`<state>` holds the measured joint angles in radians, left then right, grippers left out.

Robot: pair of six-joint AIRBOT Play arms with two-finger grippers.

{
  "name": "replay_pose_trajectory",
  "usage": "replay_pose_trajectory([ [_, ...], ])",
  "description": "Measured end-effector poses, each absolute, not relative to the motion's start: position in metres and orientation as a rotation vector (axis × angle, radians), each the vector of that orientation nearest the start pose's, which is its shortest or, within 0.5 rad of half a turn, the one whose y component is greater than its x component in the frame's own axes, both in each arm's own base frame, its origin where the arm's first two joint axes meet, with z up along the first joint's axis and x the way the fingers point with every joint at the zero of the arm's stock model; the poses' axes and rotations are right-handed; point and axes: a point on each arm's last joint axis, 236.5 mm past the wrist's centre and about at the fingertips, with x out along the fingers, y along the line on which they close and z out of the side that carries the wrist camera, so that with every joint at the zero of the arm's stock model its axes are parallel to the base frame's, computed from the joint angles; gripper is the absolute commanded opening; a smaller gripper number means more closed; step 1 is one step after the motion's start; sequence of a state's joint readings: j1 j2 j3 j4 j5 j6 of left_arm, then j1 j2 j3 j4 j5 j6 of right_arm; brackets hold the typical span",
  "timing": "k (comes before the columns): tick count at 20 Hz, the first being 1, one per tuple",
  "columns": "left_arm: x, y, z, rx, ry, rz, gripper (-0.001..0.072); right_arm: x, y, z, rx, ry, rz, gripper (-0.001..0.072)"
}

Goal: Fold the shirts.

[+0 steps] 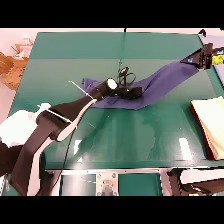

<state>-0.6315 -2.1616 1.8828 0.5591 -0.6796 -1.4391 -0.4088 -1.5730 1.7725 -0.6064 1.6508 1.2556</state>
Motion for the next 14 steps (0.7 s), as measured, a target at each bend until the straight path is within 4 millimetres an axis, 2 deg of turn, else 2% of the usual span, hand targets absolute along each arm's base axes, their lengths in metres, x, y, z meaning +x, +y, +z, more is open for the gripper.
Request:
replay_pose_trajectory([
  [3,0.469,-0.46,-0.023,-0.626,1.132,-0.842,0.003,0.44,0.024,0.174,0.596,1.033,0.663,0.0018],
  [5,0.477,-0.426,0.007,-0.602,1.14,-0.876,0.003,0.439,0.034,0.175,0.595,1.042,0.679,0.0017],
  [7,0.481,-0.386,0.042,-0.554,1.149,-0.913,0.003,0.438,0.053,0.175,0.59,1.06,0.704,0.0018],
  [10,0.485,-0.316,0.086,-0.481,1.15,-0.914,0.003,0.44,0.1,0.177,0.57,1.077,0.76,0.0018],
  [14,0.481,-0.238,0.123,-0.446,1.159,-0.873,0.003,0.447,0.19,0.172,0.526,1.068,0.799,0.0018],
])
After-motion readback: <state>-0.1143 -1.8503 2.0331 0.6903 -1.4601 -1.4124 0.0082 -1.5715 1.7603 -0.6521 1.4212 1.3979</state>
